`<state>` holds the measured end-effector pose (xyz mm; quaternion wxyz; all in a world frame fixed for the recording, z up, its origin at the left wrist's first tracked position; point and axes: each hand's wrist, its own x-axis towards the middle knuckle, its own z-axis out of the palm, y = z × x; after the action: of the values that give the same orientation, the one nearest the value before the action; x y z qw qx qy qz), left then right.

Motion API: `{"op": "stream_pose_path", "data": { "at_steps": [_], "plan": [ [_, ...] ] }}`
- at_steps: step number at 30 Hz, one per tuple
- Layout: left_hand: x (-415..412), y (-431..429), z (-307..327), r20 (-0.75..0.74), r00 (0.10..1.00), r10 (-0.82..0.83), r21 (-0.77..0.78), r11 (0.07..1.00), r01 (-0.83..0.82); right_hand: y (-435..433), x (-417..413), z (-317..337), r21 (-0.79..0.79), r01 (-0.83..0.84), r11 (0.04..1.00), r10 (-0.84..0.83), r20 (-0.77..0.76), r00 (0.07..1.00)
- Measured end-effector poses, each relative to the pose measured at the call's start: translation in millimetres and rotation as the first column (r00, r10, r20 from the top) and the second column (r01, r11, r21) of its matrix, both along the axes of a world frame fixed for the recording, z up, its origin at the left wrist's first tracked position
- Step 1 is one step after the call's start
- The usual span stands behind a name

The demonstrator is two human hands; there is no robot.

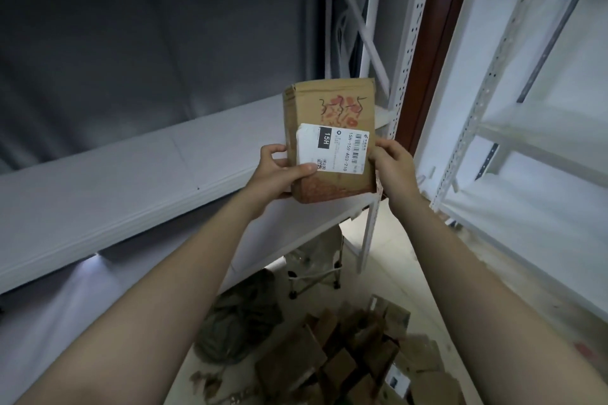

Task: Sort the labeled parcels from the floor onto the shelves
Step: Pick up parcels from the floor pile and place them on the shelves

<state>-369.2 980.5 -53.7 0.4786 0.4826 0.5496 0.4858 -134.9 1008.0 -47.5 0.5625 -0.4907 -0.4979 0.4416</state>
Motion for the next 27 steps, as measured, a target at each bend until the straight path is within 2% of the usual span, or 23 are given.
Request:
{"op": "stream_pose_path", "data": {
  "at_steps": [8,16,27],
  "plan": [
    [-37.5,-21.9,1.0,0.008,0.996,0.087,0.051,0.995,-0.087,15.1,-44.2,7.1,-0.032,-0.137,0.990,0.138,0.019,0.990],
    [-94.5,-53.6,0.5,0.035,0.965,0.259,0.088,0.961,-0.261,21.4,-110.3,5.7,0.002,-0.324,0.946,0.324,0.043,0.945],
    [-155.3,-99.2,-11.4,0.066,0.914,0.401,0.097,0.909,-0.406,7.9,-192.4,-7.9,-0.019,-0.459,0.888,0.459,0.081,0.885]
  ]
}}
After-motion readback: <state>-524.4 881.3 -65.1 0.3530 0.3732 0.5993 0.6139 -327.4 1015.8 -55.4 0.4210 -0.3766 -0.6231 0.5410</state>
